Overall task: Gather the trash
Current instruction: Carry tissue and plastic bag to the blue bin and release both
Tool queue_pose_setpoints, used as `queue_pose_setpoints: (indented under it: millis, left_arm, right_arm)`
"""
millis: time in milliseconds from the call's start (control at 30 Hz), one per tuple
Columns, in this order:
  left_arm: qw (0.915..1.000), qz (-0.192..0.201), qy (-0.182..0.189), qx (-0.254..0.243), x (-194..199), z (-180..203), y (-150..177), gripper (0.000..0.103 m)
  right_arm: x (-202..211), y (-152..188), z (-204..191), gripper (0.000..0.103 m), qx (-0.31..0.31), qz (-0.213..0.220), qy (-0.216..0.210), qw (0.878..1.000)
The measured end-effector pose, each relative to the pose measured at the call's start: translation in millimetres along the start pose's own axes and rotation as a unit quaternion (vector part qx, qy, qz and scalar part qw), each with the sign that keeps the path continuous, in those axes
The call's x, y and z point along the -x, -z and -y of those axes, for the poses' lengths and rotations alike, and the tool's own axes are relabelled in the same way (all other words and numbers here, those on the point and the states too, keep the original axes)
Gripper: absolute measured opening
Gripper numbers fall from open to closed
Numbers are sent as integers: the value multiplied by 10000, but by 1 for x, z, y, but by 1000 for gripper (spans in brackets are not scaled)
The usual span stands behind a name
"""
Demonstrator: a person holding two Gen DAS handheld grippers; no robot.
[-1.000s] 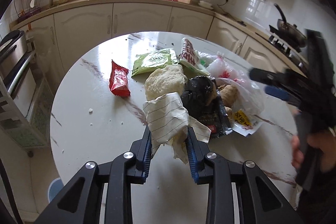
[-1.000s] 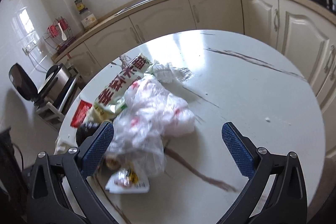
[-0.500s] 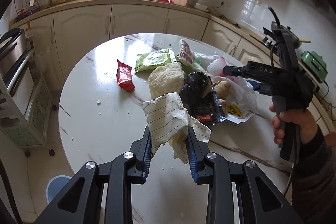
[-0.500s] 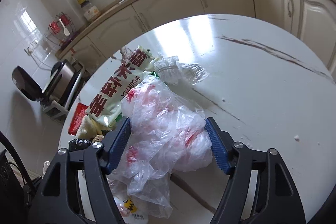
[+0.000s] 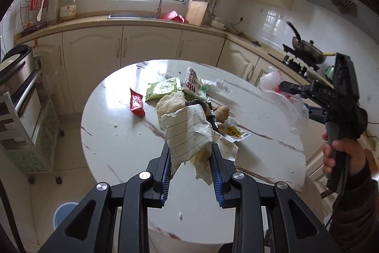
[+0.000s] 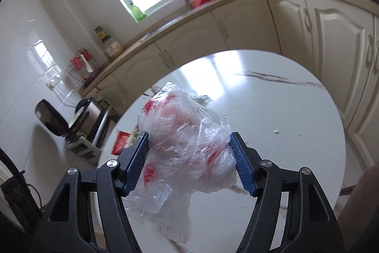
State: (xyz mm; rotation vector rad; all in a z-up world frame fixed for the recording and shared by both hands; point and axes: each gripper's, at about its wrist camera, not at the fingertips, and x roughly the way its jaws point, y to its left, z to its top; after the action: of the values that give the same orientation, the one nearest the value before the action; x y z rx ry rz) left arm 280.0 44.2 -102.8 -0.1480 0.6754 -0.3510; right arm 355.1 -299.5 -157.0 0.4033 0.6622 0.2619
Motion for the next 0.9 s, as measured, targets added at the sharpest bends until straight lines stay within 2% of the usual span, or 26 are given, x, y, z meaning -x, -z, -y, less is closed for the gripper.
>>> queue_pose_setpoints:
  millis: [100,233,333,500,667,733,900]
  left_arm:
    - [9998,149,-85,69,28,-8,8,27]
    - [9989,318,-282,208,67,-32,25,27]
    - [9974,350,-509,373,93,-58,43,27]
    - [9917,237,-962,815,127,-117,81,27]
    - [9788,-90,-1517,1370,143,-180,126,27]
    - [9710,-360,-1727,1613,140,-207,146,27]
    - [9533,-896,-1891,2179,115,-253,181,27]
  right_arm:
    - [17,8,-43,66,368,75,-220,9991]
    - [23,31,-121,66,1022,38,-605,9929]
    - [11,55,-180,67,1422,-150,-991,9848]
    - [-27,105,-258,67,1955,-516,-1309,9706]
    - [-86,163,-313,66,2296,-986,-1400,9581]
    - [-113,186,-325,66,2406,-1232,-1400,9525]
    - [-178,230,-341,66,2622,-1623,-1194,9438]
